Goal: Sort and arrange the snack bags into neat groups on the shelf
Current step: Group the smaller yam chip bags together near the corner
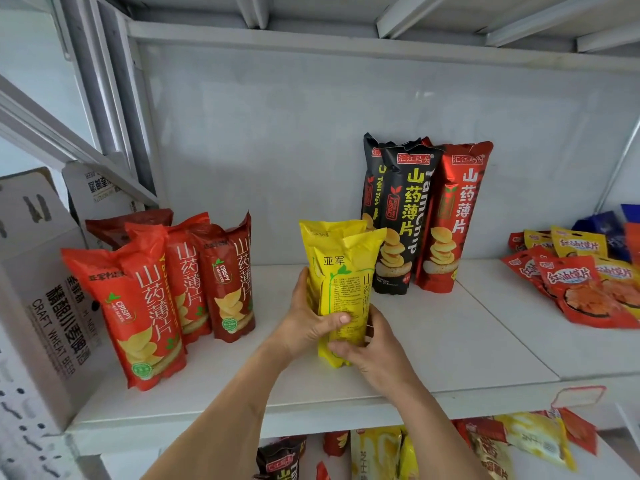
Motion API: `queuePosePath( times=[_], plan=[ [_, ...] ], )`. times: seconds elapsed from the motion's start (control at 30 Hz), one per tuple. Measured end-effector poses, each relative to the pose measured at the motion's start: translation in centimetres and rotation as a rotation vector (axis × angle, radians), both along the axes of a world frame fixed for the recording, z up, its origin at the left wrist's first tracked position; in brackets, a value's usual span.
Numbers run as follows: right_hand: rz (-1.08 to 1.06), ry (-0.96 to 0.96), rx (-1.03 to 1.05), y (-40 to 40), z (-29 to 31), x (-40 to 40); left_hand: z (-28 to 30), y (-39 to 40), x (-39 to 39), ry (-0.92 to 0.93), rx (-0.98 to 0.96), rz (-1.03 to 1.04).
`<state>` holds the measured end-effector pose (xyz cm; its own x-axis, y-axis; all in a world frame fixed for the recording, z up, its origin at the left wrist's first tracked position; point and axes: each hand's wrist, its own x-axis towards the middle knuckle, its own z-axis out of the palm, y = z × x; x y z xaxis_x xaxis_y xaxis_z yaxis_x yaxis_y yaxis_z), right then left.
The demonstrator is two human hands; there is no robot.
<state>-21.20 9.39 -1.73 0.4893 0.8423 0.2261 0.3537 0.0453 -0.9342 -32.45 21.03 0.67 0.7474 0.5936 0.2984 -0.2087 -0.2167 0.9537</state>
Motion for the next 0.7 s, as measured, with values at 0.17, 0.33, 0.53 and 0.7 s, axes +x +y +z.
queuePosePath(
  times=[0.17,0.33,0.53,0.7],
  plan=[
    [0.078,-0.015,-0.093,0.9,-0.5,2.2,-0.7,2.5,0.8,0.125,0.043,0.046],
    [0.158,-0.008,-0.132,2.8,-0.6,4.8,-1.3,4.4,2.8,0.148,0.020,0.062],
    [0.193,-0.021,-0.141,5.2,-0.4,7.7,-1.2,6.5,5.2,0.166,0.023,0.089],
    [0.074,-0.052,-0.136,6.3,-1.7,8.9,-1.6,7.3,5.9,0.206,0.035,0.116]
  ],
)
